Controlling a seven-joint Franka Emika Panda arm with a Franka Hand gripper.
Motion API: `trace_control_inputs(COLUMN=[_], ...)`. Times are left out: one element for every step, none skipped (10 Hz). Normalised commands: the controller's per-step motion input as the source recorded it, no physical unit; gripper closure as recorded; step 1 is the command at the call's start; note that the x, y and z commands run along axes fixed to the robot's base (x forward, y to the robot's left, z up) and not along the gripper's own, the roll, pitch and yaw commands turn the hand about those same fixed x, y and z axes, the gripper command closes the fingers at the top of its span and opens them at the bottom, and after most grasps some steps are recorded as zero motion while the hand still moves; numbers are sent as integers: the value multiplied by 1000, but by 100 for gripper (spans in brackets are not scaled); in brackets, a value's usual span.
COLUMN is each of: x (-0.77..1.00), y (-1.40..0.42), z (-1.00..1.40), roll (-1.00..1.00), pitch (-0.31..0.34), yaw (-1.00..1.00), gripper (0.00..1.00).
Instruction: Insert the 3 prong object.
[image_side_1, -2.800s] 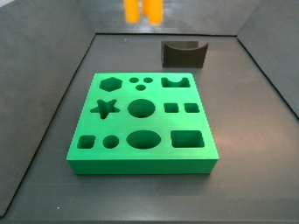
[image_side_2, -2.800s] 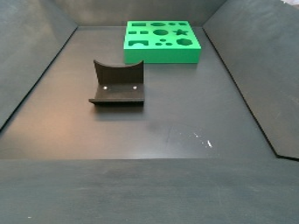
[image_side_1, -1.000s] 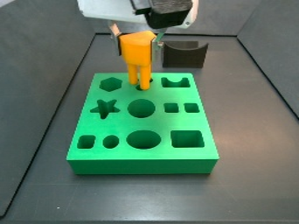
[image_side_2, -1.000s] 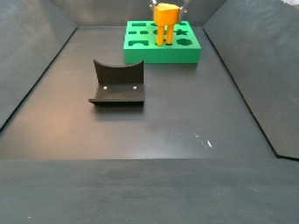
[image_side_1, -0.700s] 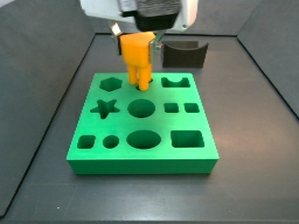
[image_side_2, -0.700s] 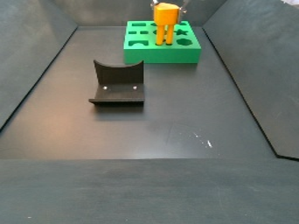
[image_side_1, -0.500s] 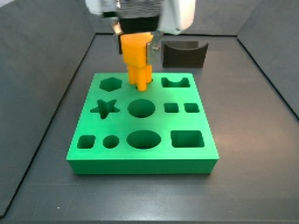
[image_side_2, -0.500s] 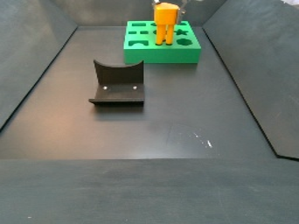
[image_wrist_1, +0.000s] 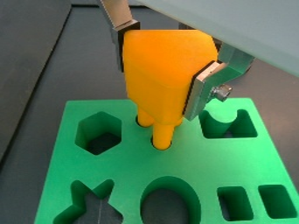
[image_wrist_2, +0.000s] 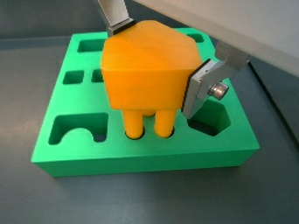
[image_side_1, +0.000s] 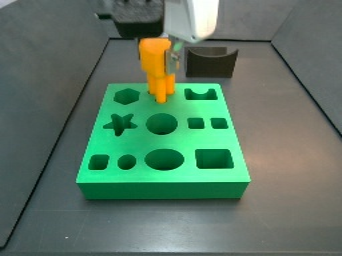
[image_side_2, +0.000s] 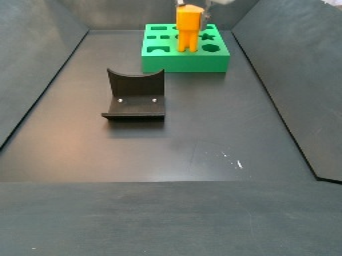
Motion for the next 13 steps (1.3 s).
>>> trace_control_inputs(x=[111,0,0,0,0,0,0,0,0,0,0,0,0], y=[0,0,0,-3,0,-29,-31,0,0,0,0,23,29], z=[-274,-274,-254,-214,-231,-357,-466,-486,-443,-371,-260,-74,0], roll=[-27,0,54,270,350,317,236,110,0,-33,0,-80,-34], pitch=[0,0,0,93,139,110,51,0,-20,-44,-4,-40,0], yaw=[-194,-31,0,0,-3,0,0,0,0,0,0,0,0], gripper=[100,100,100,100,100,100,100,100,100,100,100,100,100])
